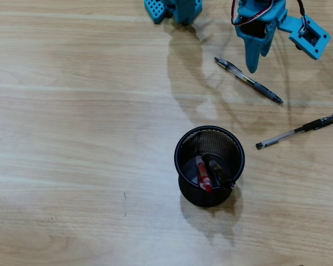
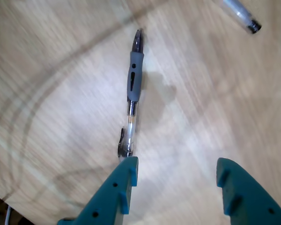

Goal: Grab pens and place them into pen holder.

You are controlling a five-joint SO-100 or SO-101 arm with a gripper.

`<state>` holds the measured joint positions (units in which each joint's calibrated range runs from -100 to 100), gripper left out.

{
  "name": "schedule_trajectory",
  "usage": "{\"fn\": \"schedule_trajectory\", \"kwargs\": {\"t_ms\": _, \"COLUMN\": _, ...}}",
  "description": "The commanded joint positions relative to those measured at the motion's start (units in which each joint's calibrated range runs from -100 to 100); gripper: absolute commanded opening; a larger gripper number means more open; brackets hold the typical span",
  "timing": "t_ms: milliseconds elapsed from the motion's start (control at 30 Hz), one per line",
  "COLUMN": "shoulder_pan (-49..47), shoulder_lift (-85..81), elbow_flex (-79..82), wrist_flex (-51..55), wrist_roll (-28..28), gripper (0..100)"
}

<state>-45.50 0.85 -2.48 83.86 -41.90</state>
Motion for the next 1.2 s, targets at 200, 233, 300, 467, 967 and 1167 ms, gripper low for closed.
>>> {"fn": "schedule_trajectory", "kwargs": {"t_ms": 200, "shoulder_pan": -0.46, "shoulder_lift": -0.21, "elbow_flex": 14.79, "wrist_flex": -10.92, "wrist_roll": -2.24, "gripper": 21}}
{"fn": "schedule_trajectory", "kwargs": {"t_ms": 233, "shoulder_pan": -0.55, "shoulder_lift": -0.21, "elbow_flex": 16.42, "wrist_flex": -12.65, "wrist_roll": -2.45, "gripper": 21}}
{"fn": "schedule_trajectory", "kwargs": {"t_ms": 300, "shoulder_pan": -0.64, "shoulder_lift": 0.13, "elbow_flex": 19.23, "wrist_flex": -15.02, "wrist_roll": -3.18, "gripper": 21}}
{"fn": "schedule_trajectory", "kwargs": {"t_ms": 467, "shoulder_pan": -2.19, "shoulder_lift": 3.27, "elbow_flex": 22.21, "wrist_flex": -18.76, "wrist_roll": -4.91, "gripper": 21}}
{"fn": "schedule_trajectory", "kwargs": {"t_ms": 967, "shoulder_pan": -5.49, "shoulder_lift": 9.64, "elbow_flex": 22.39, "wrist_flex": -23.04, "wrist_roll": -8.62, "gripper": 20}}
{"fn": "schedule_trajectory", "kwargs": {"t_ms": 1167, "shoulder_pan": -6.03, "shoulder_lift": 10.49, "elbow_flex": 22.39, "wrist_flex": -23.31, "wrist_roll": -8.78, "gripper": 18}}
